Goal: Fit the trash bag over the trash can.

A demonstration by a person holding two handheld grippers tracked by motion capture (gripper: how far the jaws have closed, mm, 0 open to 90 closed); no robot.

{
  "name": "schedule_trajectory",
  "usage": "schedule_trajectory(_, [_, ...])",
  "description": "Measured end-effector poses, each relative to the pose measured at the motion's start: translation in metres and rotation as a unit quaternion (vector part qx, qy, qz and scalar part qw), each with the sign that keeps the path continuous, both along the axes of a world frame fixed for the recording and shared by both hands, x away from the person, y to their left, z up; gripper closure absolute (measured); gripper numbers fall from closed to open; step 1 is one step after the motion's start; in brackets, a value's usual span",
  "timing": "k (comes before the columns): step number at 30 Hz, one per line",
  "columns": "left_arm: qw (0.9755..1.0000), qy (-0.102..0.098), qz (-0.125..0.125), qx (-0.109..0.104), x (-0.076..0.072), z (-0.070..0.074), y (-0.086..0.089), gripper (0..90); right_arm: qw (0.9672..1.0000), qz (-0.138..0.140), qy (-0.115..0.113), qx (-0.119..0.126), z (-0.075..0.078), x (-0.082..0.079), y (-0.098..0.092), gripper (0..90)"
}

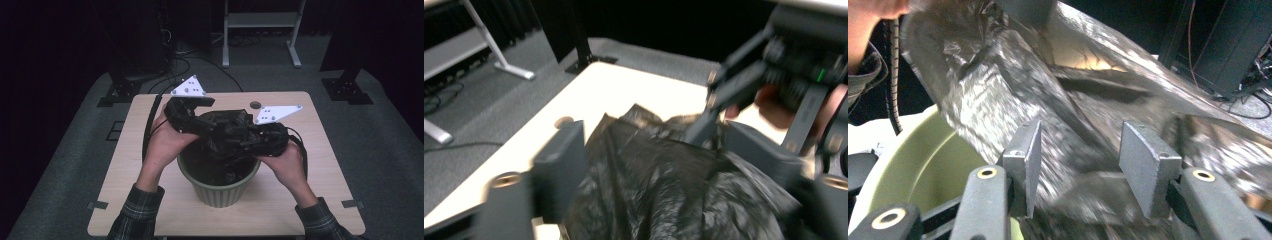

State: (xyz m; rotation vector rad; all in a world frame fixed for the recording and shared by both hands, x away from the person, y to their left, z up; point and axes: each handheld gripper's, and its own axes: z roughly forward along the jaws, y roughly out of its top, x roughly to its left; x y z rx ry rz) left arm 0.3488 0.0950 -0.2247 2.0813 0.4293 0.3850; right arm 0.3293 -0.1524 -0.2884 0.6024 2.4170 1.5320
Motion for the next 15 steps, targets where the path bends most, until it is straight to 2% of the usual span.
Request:
schedule_trajectory(2, [0.9999,0.004,0.005,0.008,0.003,-0.005,0.005,45.9,1.0,-0.007,0.002,0.002,-0.001,0.0,-0.007,49.3])
schedule_trajectory(4, [0.9998,0.013,0.01,0.007,0.006,-0.01,0.011,59.9,0.9998,-0.02,0.003,0.002,-0.002,0.001,-0.013,47.7])
schedule_trajectory(9, [0.9995,0.022,0.023,0.006,0.011,-0.016,0.025,85.5,0.998,-0.063,-0.001,-0.001,-0.007,0.007,-0.029,41.0])
schedule_trajectory(11, [0.9992,0.025,0.029,0.004,0.012,-0.018,0.029,89.7,0.9971,-0.077,0.002,-0.003,-0.009,0.012,-0.035,39.8])
schedule_trajectory(15, [0.9987,0.029,0.041,-0.001,0.014,-0.023,0.036,89.9,0.9951,-0.096,0.016,0.013,-0.012,0.023,-0.04,38.2])
